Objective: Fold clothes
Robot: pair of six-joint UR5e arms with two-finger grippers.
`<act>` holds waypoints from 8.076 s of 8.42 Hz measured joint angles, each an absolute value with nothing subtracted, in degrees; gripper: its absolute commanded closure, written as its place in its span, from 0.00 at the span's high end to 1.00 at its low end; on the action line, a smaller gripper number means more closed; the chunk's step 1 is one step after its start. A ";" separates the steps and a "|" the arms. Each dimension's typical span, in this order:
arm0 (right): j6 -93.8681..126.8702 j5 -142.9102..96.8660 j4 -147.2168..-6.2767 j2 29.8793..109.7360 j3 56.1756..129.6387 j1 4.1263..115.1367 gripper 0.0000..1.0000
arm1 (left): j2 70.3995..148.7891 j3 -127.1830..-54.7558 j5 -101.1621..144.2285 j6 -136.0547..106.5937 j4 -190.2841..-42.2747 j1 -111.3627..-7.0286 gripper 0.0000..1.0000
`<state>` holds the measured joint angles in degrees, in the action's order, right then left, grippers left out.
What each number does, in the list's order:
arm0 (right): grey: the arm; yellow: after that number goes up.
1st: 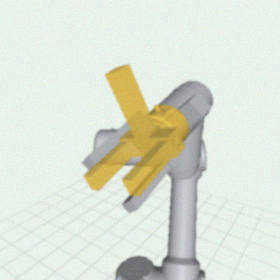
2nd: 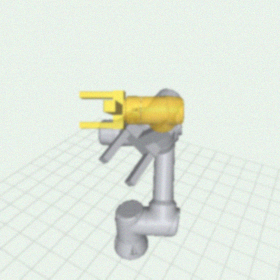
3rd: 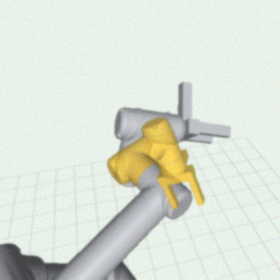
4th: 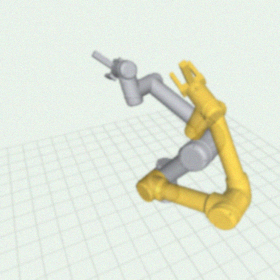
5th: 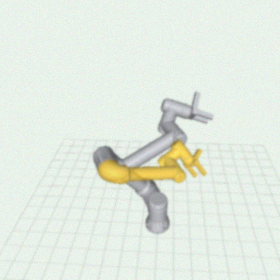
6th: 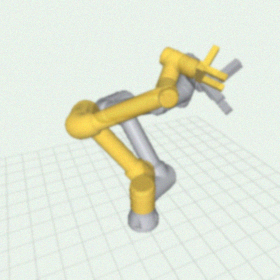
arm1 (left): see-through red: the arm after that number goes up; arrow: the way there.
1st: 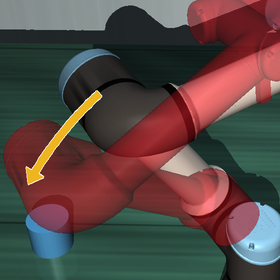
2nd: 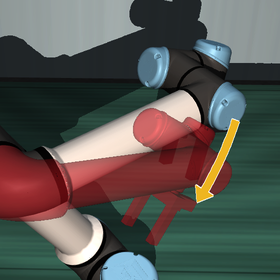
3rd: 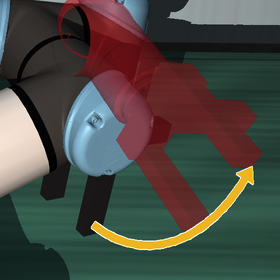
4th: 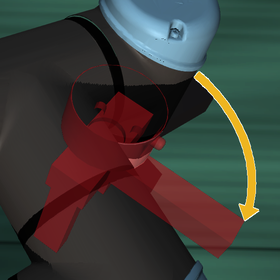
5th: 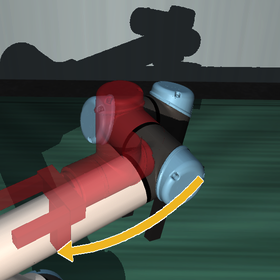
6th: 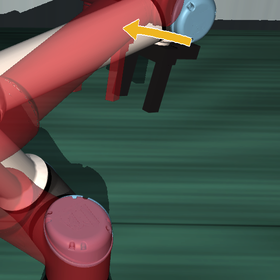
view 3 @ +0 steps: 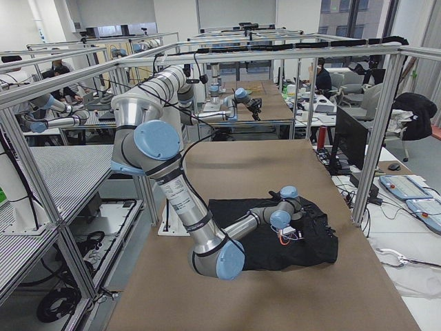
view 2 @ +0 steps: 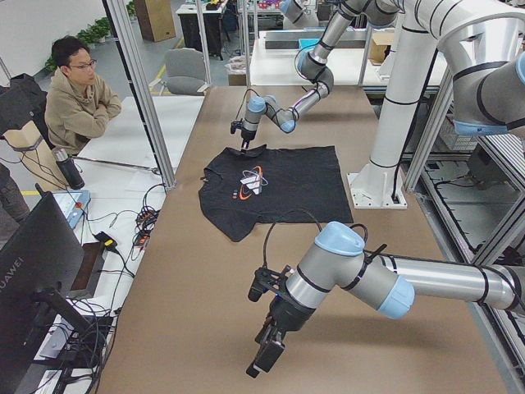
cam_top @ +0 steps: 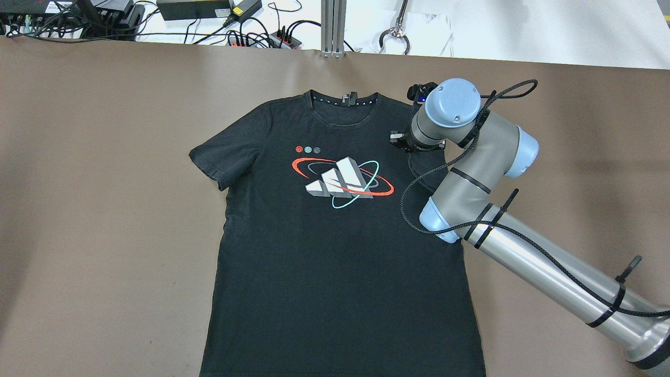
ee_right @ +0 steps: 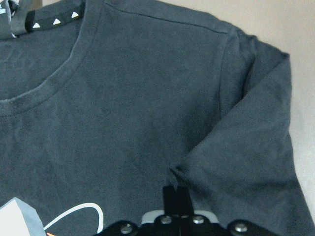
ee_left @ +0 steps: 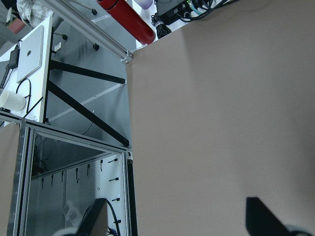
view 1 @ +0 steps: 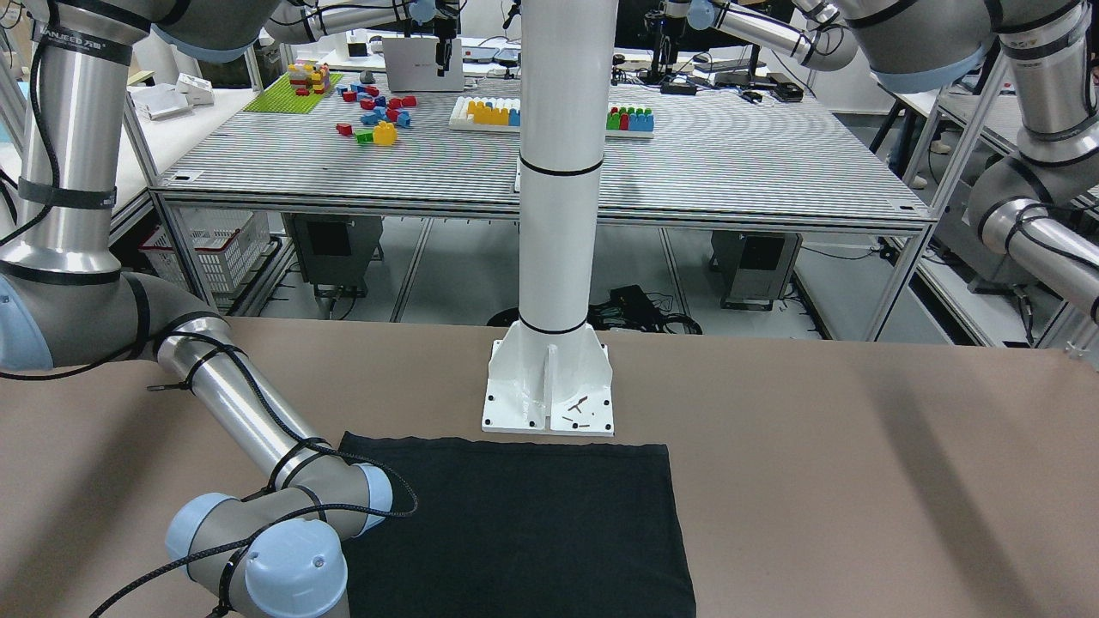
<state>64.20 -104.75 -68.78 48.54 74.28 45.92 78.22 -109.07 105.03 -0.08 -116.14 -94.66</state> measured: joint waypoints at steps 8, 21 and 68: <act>68.06 -100.01 -68.32 46.16 70.89 43.46 0.94 | 78.09 -109.15 105.12 0.06 -116.19 -94.74 1.00; 68.55 -99.70 -67.36 62.09 88.69 38.12 0.94 | 78.06 -108.88 105.06 0.41 -116.83 -94.74 1.00; 71.60 -97.10 -78.40 69.56 104.59 35.07 0.94 | 138.41 -62.07 116.22 -70.42 -135.13 -45.76 0.69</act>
